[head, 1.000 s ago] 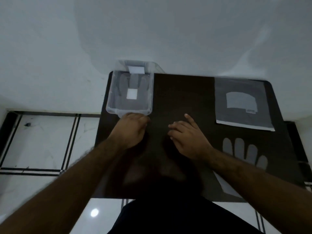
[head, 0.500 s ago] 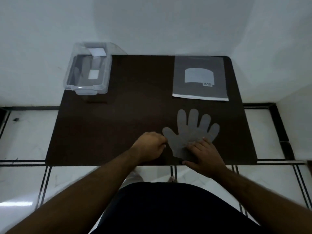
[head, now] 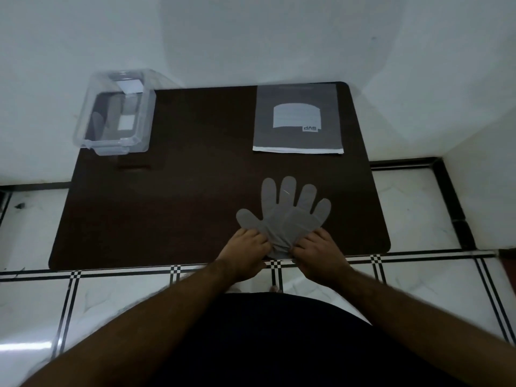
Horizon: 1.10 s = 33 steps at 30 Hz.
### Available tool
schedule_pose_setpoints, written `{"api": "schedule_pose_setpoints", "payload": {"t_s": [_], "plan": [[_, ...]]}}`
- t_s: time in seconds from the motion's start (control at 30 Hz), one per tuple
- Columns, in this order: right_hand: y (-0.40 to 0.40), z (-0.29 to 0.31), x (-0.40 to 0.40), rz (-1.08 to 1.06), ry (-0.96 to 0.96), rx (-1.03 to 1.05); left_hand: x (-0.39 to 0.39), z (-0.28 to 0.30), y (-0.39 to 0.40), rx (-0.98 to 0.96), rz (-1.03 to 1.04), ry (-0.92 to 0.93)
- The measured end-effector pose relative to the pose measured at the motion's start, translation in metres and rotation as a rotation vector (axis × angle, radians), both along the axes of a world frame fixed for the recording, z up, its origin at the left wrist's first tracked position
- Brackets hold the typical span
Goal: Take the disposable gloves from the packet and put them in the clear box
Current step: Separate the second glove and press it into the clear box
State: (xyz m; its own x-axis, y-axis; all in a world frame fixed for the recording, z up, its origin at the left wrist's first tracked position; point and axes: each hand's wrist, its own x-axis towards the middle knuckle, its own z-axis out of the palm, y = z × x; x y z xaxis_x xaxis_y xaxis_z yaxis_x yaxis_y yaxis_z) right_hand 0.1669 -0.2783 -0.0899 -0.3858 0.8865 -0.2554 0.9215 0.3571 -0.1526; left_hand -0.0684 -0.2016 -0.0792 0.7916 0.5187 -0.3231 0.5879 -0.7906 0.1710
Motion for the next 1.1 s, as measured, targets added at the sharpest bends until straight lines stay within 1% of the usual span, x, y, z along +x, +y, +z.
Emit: {"api": "schedule_pose_setpoints", "payload": {"t_s": [0.07, 0.13, 0.17, 0.23, 0.33, 0.43, 0.47, 0.53, 0.6, 0.67, 0.73, 0.8, 0.83, 0.9, 1.0, 1.1], "plan": [[0.0, 0.0, 0.0, 0.014, 0.036, 0.003, 0.0, -0.001, -0.004, 0.004, 0.018, -0.026], [0.006, 0.003, -0.001, -0.018, 0.094, 0.018, 0.0, 0.0, -0.007, 0.001, 0.048, -0.049], [0.01, 0.005, -0.001, -0.042, 0.138, 0.037, -0.002, -0.001, -0.008, -0.009, 0.079, -0.067], [0.023, 0.013, -0.003, -0.1, 0.243, 0.066, -0.007, -0.002, -0.006, -0.062, 0.205, -0.128], [0.053, 0.037, -0.013, -0.125, 0.393, 0.106, -0.019, 0.007, 0.004, -0.177, 0.484, -0.346], [0.086, 0.063, -0.029, -0.161, 0.492, 0.163, -0.031, 0.03, 0.02, -0.306, 0.804, -0.549], [0.098, 0.07, -0.036, -0.195, 0.527, 0.146, -0.035, 0.038, 0.026, -0.349, 0.919, -0.643], [0.119, 0.085, -0.055, -0.287, 0.662, 0.085, -0.047, 0.049, 0.041, -0.415, 1.116, -0.843], [0.141, 0.099, -0.075, -0.416, 0.816, 0.014, -0.062, 0.061, 0.058, -0.491, 1.213, -1.014], [0.165, 0.115, -0.096, -0.509, 0.932, -0.076, -0.079, 0.079, 0.074, -0.543, 1.227, -1.146], [0.192, 0.127, -0.118, -0.552, 1.044, -0.192, -0.099, 0.098, 0.092, -0.544, 1.216, -1.253], [0.217, 0.141, -0.14, -0.573, 1.135, -0.333, -0.125, 0.109, 0.114, -0.51, 1.206, -1.298], [0.229, 0.147, -0.15, -0.574, 1.161, -0.399, -0.14, 0.114, 0.127, -0.506, 1.189, -1.299], [0.25, 0.156, -0.173, -0.554, 1.132, -0.479, -0.172, 0.123, 0.151, -0.528, 1.156, -1.29], [0.283, 0.163, -0.211, -0.511, 1.057, -0.476, -0.224, 0.139, 0.187, -0.561, 1.098, -1.248], [0.319, 0.168, -0.249, -0.52, 1.063, -0.453, -0.274, 0.149, 0.222, -0.61, 1.05, -1.151]]}}
